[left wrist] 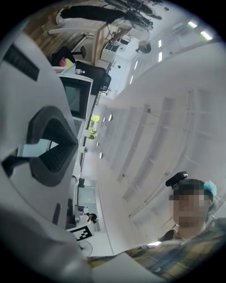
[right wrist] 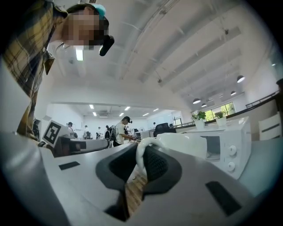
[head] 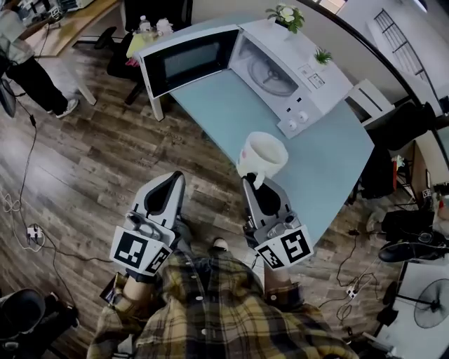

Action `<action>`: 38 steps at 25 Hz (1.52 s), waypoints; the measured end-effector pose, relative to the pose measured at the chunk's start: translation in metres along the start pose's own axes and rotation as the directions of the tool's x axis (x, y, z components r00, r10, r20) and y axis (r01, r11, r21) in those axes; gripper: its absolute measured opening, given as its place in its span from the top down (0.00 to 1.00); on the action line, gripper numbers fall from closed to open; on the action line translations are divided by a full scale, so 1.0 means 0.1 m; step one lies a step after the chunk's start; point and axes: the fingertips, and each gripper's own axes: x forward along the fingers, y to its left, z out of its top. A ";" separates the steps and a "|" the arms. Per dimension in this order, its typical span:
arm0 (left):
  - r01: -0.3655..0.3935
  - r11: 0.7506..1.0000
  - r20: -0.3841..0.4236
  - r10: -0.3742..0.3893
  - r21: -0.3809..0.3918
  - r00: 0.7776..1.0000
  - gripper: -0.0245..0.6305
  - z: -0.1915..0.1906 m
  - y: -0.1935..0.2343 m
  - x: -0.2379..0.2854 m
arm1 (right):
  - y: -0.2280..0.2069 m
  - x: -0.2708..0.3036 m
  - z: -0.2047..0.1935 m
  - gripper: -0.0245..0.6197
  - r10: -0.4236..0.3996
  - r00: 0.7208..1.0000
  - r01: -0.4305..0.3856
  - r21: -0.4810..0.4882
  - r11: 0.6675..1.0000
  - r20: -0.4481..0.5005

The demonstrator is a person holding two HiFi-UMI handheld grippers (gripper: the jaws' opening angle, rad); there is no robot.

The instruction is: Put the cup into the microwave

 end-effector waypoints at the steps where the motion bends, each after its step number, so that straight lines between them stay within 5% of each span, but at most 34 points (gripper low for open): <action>1: 0.010 1.000 -0.003 -0.010 0.000 1.000 0.97 0.02 0.11 0.02 | 0.02 0.11 -0.01 0.90 -0.011 1.000 0.011 0.003 1.000 -0.001; 12: 0.084 0.996 -0.044 -0.085 -0.024 0.995 0.97 0.09 0.98 0.11 | 0.16 0.84 -0.15 0.90 -0.123 0.992 0.123 0.022 0.992 -0.010; 24: 0.107 0.994 -0.091 -0.110 -0.035 0.990 0.97 0.01 1.37 0.03 | 0.25 1.06 -0.28 0.90 -0.195 0.980 0.196 0.033 0.980 -0.025; 38: 0.105 0.994 -0.085 -0.107 -0.027 0.991 0.97 -0.03 1.71 0.69 | -0.31 1.58 -0.41 0.90 -0.188 0.981 0.189 0.031 0.981 -0.038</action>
